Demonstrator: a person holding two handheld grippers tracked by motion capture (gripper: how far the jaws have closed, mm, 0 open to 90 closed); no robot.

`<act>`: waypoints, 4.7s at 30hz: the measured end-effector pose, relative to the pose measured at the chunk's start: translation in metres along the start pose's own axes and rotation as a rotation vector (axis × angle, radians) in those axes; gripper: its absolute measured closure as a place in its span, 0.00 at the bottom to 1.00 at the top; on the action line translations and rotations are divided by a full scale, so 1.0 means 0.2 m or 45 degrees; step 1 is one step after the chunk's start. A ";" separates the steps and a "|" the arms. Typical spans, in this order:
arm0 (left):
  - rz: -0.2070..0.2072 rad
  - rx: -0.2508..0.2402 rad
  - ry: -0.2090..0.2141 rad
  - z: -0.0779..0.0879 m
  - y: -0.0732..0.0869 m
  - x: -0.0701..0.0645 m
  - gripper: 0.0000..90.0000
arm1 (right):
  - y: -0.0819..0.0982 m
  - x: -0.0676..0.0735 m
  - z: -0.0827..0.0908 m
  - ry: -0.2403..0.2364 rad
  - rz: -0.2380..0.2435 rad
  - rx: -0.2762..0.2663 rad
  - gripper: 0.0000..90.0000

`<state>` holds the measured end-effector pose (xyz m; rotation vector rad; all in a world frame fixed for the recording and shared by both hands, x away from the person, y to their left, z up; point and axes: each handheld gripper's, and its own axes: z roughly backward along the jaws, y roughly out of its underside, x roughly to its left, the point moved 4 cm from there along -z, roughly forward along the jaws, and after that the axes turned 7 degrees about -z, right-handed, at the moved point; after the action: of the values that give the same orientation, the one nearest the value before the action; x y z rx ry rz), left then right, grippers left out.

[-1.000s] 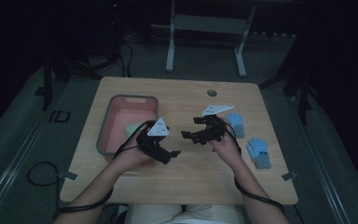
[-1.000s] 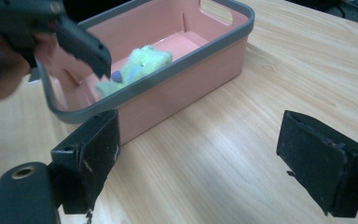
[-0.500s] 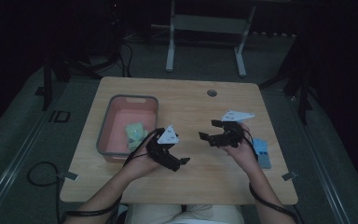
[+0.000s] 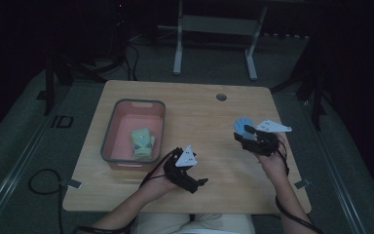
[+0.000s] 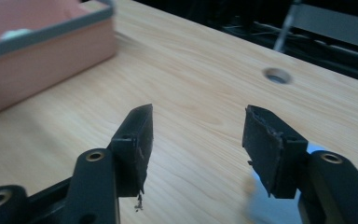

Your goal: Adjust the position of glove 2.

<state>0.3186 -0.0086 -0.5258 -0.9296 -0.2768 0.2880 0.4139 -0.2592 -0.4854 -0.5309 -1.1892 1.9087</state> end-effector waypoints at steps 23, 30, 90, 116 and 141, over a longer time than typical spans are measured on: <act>0.066 -0.013 -0.018 -0.03 0.23 -0.06 0.06 | 0.14 -0.49 -0.27 0.196 -0.102 0.272 0.72; 0.017 0.001 -0.025 -0.01 0.25 -0.07 0.06 | 0.19 -0.51 -0.43 0.201 -0.104 0.380 0.71; -0.020 -0.012 -0.065 0.00 0.29 -0.08 0.06 | 0.16 0.52 -0.21 0.192 -0.279 0.245 0.98; -0.033 -0.005 -0.055 0.00 0.31 -0.08 0.06 | 0.34 0.53 -0.32 0.215 -0.284 0.310 0.89; -0.021 0.009 -0.046 -0.01 0.31 -0.08 0.06 | 0.36 -0.26 0.24 0.304 -0.175 0.271 0.81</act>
<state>0.2979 0.0193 -0.5800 -0.9155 -0.3163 0.2911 0.3812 -0.3443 -0.5286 -0.5300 -0.8370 1.7728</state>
